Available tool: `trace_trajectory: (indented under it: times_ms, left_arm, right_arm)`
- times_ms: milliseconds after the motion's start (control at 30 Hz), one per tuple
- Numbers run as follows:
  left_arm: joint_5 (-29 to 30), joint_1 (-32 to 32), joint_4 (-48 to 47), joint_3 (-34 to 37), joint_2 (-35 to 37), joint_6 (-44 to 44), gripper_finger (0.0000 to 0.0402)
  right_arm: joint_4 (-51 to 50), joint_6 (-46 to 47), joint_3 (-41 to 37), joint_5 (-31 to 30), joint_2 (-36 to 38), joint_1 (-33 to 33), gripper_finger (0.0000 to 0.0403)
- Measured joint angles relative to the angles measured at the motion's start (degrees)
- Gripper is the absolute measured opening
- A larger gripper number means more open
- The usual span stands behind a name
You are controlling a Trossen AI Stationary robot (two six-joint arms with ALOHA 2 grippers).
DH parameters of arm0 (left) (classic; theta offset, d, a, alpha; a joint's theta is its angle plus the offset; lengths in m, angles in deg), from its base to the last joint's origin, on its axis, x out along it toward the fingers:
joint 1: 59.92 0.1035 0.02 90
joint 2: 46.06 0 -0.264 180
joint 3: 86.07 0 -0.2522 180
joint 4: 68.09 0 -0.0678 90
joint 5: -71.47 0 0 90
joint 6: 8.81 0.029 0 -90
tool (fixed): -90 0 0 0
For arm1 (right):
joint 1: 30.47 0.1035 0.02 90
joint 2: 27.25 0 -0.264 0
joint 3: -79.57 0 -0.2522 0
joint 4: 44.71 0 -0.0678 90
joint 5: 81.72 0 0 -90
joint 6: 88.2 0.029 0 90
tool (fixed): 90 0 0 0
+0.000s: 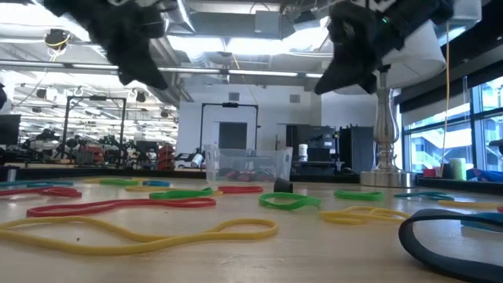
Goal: Pick and place rubber bands into bin
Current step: Put the green rubber band into the transparent bin
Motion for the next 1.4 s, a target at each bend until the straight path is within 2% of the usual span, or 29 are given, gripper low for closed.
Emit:
trace_trajectory:
  times_ms: [167,267,367,467,633,833,1067,1233,1400]
  left_arm:
    - [-1.03,0.38,0.39,5.02,8.37,4.45,0.0002]
    - [-4.22,1.30,0.83,7.35,11.70,7.20,0.0002]
    - [-7.17,2.42,1.83,9.58,13.68,9.57,0.0002]
    - [-9.20,3.53,3.18,11.32,14.42,10.47,0.0002]
    - [-12.66,4.57,4.23,13.02,14.87,10.43,0.0002]
    - [-13.62,4.63,4.26,13.06,14.85,10.76,0.0002]
    - [-13.63,4.63,4.22,13.06,14.85,11.30,0.0002]
    - [-13.63,4.63,4.14,13.06,14.82,11.07,0.0002]
    - [-13.49,4.63,3.01,13.06,14.82,12.97,0.0002]
  right_arm:
    - [-16.21,5.69,11.87,-0.34,-8.92,1.11,0.0001]
    - [-26.43,9.66,18.08,-0.26,-14.78,1.76,0.0001]
    - [-35.96,14.34,22.17,0.35,-19.92,2.14,0.0008]
    - [-40.48,19.30,23.38,3.08,-23.63,2.14,0.0028]
    - [-40.09,24.55,21.86,7.75,-28.08,2.10,0.0074]
    - [-37.00,28.33,18.84,13.54,-31.16,2.11,0.0125]
    - [-31.98,33.80,15.49,14.07,-31.78,3.22,0.0135]
    - [-30.28,36.77,13.66,13.81,-32.25,4.18,0.0107]
    - [-30.81,38.42,13.99,12.72,-32.53,5.01,0.0019]
